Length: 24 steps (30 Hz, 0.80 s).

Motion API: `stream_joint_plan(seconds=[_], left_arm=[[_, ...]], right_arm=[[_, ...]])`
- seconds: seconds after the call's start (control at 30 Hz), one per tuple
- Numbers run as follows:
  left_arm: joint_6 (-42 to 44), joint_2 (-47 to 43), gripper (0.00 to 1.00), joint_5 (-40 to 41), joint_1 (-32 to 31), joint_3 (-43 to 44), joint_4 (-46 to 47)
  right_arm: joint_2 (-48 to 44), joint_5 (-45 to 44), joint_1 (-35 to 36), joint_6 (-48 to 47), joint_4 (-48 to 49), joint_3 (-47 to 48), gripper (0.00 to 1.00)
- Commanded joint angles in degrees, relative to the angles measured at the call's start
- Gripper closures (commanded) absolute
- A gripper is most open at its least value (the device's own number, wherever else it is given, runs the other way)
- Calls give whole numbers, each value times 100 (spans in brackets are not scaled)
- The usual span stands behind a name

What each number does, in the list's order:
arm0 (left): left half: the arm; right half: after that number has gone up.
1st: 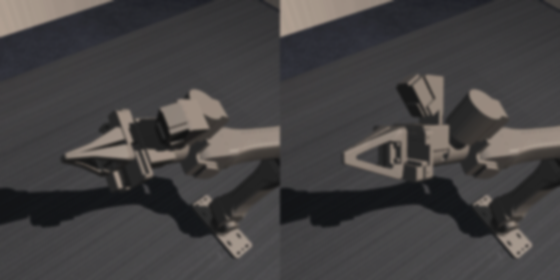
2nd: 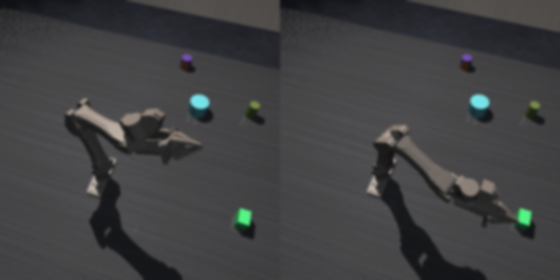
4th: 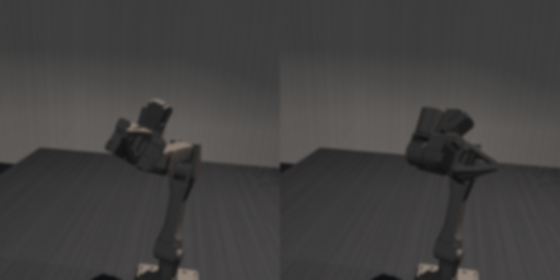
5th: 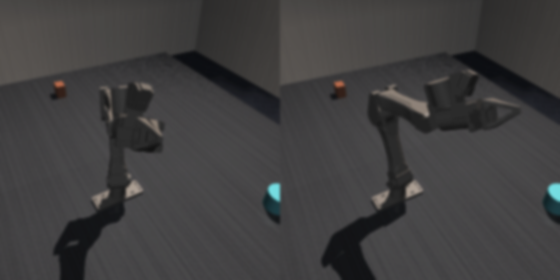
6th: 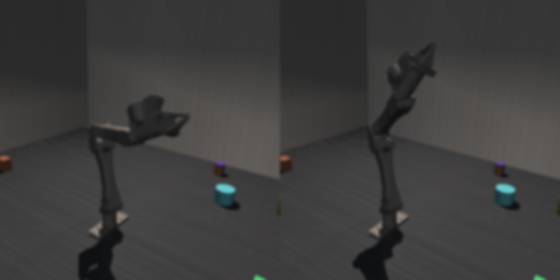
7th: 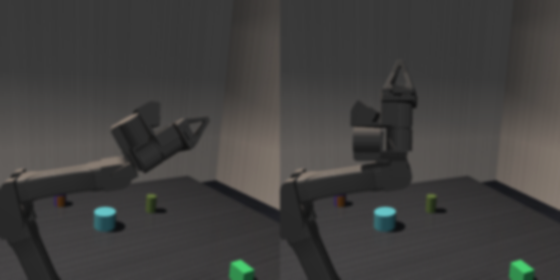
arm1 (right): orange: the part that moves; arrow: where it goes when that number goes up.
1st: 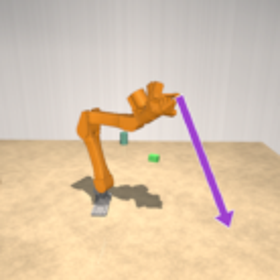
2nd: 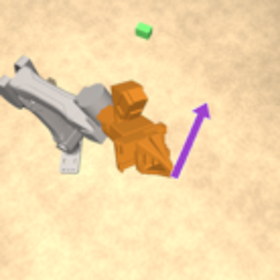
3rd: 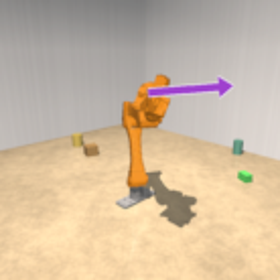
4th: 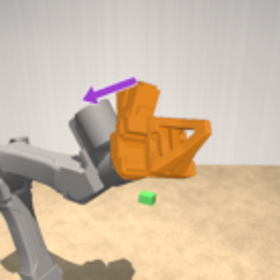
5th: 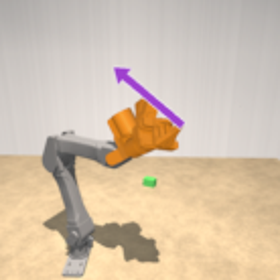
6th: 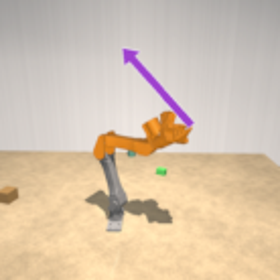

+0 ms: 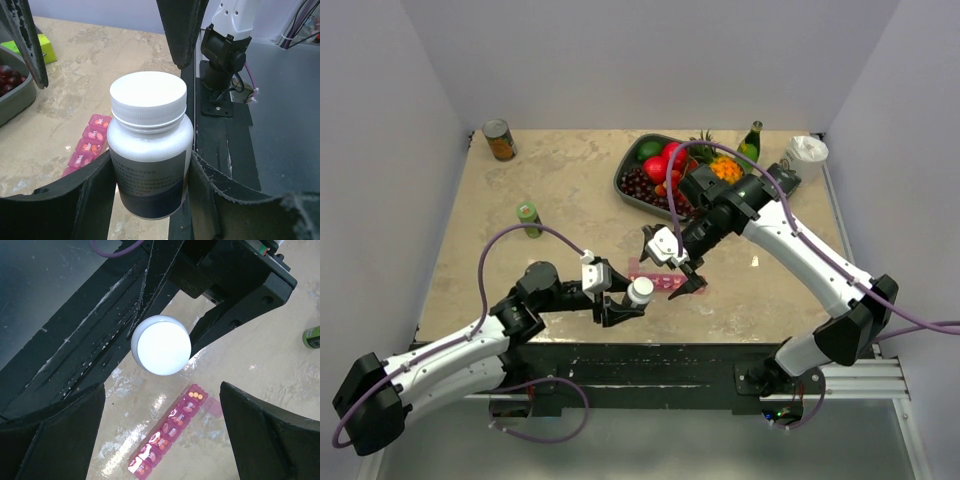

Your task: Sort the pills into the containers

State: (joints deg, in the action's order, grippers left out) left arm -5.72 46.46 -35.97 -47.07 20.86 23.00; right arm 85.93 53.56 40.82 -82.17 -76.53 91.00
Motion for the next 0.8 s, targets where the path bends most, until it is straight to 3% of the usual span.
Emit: stream_joint_plan(seconds=[0.0, 0.27, 0.77], left_arm=[[158, 65, 100, -226, 5, 287, 257], [194, 241, 100, -358, 5, 410, 266], [413, 329, 100, -51, 5, 533, -130]], right_arm=[[46, 137, 58, -115, -670, 190, 1], [196, 58, 339, -10, -661, 242, 3], [257, 93, 480, 570, -617, 541, 32]])
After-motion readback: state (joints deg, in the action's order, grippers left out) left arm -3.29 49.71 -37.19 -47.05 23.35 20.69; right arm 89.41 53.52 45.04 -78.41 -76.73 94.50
